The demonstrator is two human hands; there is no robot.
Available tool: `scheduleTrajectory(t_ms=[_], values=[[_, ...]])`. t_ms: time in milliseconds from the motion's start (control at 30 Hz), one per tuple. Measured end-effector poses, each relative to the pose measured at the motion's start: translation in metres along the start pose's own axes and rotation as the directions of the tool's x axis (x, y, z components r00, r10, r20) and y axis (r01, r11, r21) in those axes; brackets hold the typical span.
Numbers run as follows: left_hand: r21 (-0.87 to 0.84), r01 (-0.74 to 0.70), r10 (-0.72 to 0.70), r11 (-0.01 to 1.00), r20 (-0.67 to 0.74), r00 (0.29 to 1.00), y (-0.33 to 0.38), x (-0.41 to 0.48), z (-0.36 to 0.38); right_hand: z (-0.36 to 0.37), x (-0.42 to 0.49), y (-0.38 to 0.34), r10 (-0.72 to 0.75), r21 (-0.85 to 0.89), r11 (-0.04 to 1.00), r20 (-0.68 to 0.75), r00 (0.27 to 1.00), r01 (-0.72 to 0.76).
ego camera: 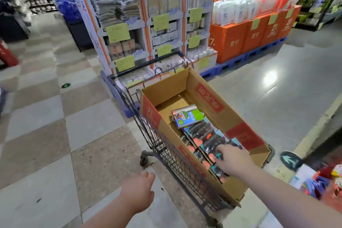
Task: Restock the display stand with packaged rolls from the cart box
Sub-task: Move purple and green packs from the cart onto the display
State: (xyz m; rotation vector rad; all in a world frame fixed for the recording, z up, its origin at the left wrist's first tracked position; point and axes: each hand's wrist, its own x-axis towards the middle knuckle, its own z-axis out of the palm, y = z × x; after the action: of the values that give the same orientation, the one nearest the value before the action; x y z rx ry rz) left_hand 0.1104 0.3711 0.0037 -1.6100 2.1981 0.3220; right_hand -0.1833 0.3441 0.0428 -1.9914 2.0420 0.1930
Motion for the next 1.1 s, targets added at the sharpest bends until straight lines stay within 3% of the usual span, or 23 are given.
scheduleTrajectory(t_ms=[200,400,533,800,1100], values=[[0.084,-0.152,0.148,0.985,0.057,0.987,0.013,0.049,-0.026,-0.020,0.037,0.014,0.059,0.009,0.998,-0.020,0.998,-0.059],[0.102,-0.368,0.377,0.924,-0.089,0.922,0.036,0.120,-0.080,-0.013,0.065,0.025,0.163,0.031,0.986,0.013,0.987,-0.163],[0.134,-0.440,0.455,0.888,-0.105,0.884,0.038,0.187,-0.116,-0.002,0.088,0.028,0.236,0.052,0.969,0.105,0.966,-0.242],[0.230,-0.484,0.491,0.844,0.027,0.871,0.033,0.325,-0.158,0.011,0.153,0.019,0.337,0.122,0.919,0.253,0.907,-0.376],[0.134,-0.396,0.364,0.909,0.212,0.907,0.027,0.433,-0.146,0.050,0.240,-0.005,0.358,0.264,0.839,0.389,0.849,-0.475]])
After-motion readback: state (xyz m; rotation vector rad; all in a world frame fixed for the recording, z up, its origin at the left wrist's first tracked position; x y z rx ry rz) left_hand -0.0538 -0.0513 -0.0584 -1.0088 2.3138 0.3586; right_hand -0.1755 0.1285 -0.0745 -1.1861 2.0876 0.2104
